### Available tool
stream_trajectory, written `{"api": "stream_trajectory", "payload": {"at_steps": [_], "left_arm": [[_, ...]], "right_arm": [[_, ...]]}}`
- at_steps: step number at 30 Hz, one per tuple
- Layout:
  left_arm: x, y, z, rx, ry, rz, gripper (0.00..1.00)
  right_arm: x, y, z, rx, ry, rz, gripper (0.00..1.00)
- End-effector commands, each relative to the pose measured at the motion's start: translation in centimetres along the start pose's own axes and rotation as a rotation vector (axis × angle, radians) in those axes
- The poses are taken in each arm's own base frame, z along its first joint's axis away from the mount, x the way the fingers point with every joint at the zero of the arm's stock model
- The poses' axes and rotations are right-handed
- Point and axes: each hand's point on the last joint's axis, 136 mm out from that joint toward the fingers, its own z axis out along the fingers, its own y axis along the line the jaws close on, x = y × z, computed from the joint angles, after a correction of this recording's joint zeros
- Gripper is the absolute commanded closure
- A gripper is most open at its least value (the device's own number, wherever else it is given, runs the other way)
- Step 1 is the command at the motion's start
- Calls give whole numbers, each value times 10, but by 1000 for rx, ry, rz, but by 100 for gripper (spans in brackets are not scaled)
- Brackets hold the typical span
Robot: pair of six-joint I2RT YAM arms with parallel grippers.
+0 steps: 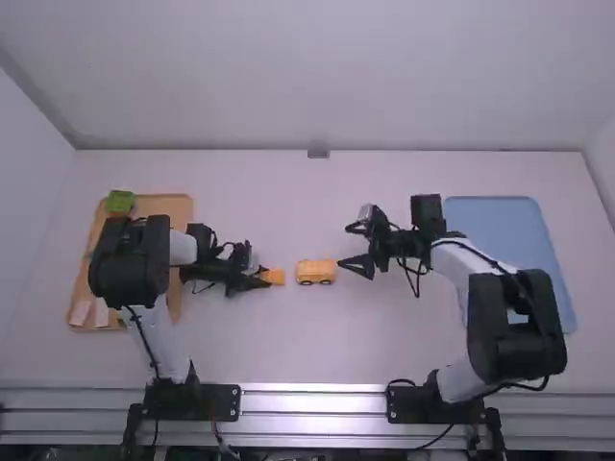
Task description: Assemble lego blocks to make yellow taxi
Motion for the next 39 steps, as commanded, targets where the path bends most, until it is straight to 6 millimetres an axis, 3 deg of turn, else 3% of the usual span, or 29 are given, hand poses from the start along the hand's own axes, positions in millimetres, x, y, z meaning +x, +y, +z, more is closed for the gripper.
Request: {"api": "stream_trajectory", "payload": {"at_steps": [1, 7, 16, 24, 28, 31, 39], "left_arm": [[-34, 12, -12, -25, -50, 66, 93], [-91, 3, -25, -24, -54, 130, 90], [-137, -13, -17, -35, 38, 104, 92], [-140, -30, 0, 23, 38, 138, 94], [-141, -32, 10, 14, -15, 129, 93], [-129, -23, 17, -53, 10, 41, 94], [-122, -21, 26, -136, -57, 29, 89]], "right_arm": [[15, 1, 1, 14, 47, -29, 1], [59, 20, 20, 27, 123, -215, 1], [69, 30, 35, 102, 76, -304, 1], [82, -7, 75, -11, 58, -250, 1], [75, -3, 74, -136, -30, -309, 1], [79, -4, 78, -155, -19, -310, 1], [111, -2, 106, -167, 98, -294, 1]]}}
